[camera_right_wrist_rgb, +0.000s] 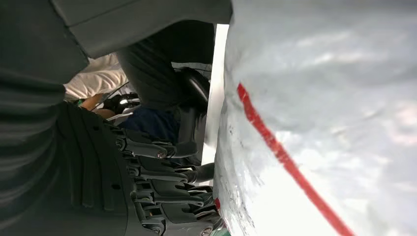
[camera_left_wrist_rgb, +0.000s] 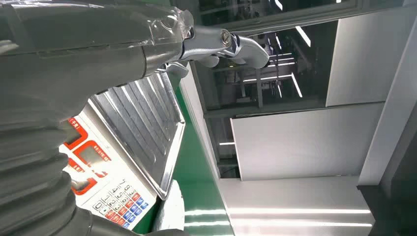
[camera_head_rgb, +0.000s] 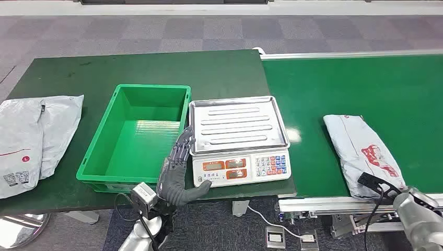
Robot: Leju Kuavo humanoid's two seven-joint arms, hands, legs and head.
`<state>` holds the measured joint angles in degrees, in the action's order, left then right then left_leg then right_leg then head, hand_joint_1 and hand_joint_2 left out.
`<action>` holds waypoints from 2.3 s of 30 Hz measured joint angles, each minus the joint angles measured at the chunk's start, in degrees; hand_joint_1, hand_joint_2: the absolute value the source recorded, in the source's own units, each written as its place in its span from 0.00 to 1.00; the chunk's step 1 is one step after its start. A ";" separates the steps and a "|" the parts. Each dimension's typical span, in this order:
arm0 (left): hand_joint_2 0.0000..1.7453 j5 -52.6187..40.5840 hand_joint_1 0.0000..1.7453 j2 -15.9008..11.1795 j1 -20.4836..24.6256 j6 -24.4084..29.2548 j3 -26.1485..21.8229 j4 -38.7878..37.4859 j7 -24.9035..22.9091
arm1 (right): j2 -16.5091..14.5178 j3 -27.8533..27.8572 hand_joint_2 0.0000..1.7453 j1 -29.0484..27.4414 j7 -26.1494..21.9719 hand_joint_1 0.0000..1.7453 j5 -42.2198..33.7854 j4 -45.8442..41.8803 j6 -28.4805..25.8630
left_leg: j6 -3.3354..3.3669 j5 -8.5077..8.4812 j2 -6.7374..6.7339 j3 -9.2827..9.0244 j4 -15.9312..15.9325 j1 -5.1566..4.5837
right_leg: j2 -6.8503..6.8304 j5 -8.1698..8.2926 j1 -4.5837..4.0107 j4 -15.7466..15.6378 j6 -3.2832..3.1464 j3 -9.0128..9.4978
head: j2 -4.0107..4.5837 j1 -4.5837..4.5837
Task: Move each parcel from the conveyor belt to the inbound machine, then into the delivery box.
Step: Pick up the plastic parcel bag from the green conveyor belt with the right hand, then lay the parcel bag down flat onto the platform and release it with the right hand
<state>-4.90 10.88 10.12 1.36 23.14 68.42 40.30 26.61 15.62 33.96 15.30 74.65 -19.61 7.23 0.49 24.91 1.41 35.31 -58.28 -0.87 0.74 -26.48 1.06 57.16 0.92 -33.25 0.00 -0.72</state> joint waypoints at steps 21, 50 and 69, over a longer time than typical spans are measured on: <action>1.00 0.82 0.00 -0.07 -0.04 0.01 0.01 -0.01 0.00 | -3.14 -0.07 1.00 0.14 -12.99 1.00 -3.22 -1.16 -7.79 | 0.01 0.01 -0.16 -0.07 0.01 0.02 | 0.15 0.02 -0.02 0.01 0.00 0.06 | 0.00 -0.02; 1.00 1.13 0.00 0.26 0.02 -1.20 -0.01 0.19 0.00 | -11.77 -2.87 1.00 -6.51 -40.30 1.00 -27.51 -24.69 -42.56 | 0.00 -0.04 0.21 0.00 0.01 0.03 | -0.19 -0.06 -0.03 0.04 -0.03 0.08 | 0.00 -0.01; 1.00 4.11 0.00 1.09 1.03 0.67 -0.01 1.80 0.04 | -22.53 2.22 1.00 -11.26 -55.46 1.00 -48.40 -75.67 -47.27 | 0.00 -0.04 0.04 0.03 0.01 0.01 | -0.08 -0.06 0.01 0.06 -0.03 -0.02 | 0.00 -0.02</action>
<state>-0.79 11.98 11.16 2.03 23.12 70.23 40.35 4.08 17.84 22.70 -40.16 26.26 -95.28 -40.04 0.50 24.87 1.44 35.34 -58.27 -0.87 0.65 -26.54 1.07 57.22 0.90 -33.27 0.00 -0.74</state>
